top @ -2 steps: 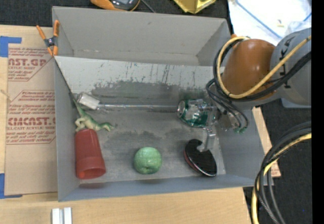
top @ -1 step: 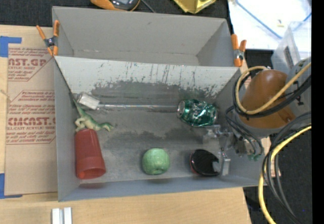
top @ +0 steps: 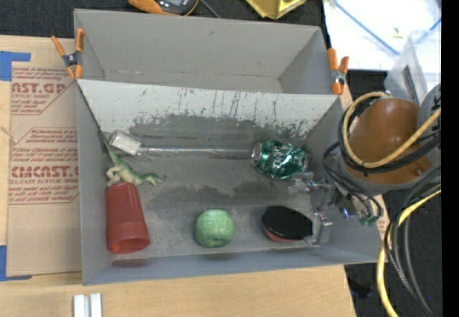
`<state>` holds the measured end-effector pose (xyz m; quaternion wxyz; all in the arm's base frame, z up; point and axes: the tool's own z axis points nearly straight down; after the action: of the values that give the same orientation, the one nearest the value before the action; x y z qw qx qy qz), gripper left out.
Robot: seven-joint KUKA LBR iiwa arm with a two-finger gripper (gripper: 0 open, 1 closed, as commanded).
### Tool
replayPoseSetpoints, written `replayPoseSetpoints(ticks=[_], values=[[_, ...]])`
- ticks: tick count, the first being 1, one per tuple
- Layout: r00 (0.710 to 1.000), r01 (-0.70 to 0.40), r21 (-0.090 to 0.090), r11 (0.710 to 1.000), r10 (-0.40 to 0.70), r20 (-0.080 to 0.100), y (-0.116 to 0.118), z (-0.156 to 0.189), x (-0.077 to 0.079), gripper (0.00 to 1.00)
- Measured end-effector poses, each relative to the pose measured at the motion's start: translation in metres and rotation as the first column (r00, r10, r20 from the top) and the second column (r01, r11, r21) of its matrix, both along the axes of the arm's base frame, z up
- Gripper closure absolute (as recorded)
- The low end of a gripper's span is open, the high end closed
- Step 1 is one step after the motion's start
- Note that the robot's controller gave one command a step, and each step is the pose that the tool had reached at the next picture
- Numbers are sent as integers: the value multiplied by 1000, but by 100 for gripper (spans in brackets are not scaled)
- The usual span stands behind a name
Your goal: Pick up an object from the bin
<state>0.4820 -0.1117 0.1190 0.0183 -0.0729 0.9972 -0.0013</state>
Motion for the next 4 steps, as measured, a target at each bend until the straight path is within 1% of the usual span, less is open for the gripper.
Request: replayPoseSetpoints(ticks=[1, 2, 3, 4], values=[[1000, 16, 0, 1000, -16, -4, 3, -3, 0, 0], [1000, 5, 0, 1000, -5, -2, -6, -34, 14, 0], [877, -481, -14, 877, 481, -6, 73, -47, 22, 0], [999, 43, 3, 999, -43, -2, 74, -49, 52, 100]])
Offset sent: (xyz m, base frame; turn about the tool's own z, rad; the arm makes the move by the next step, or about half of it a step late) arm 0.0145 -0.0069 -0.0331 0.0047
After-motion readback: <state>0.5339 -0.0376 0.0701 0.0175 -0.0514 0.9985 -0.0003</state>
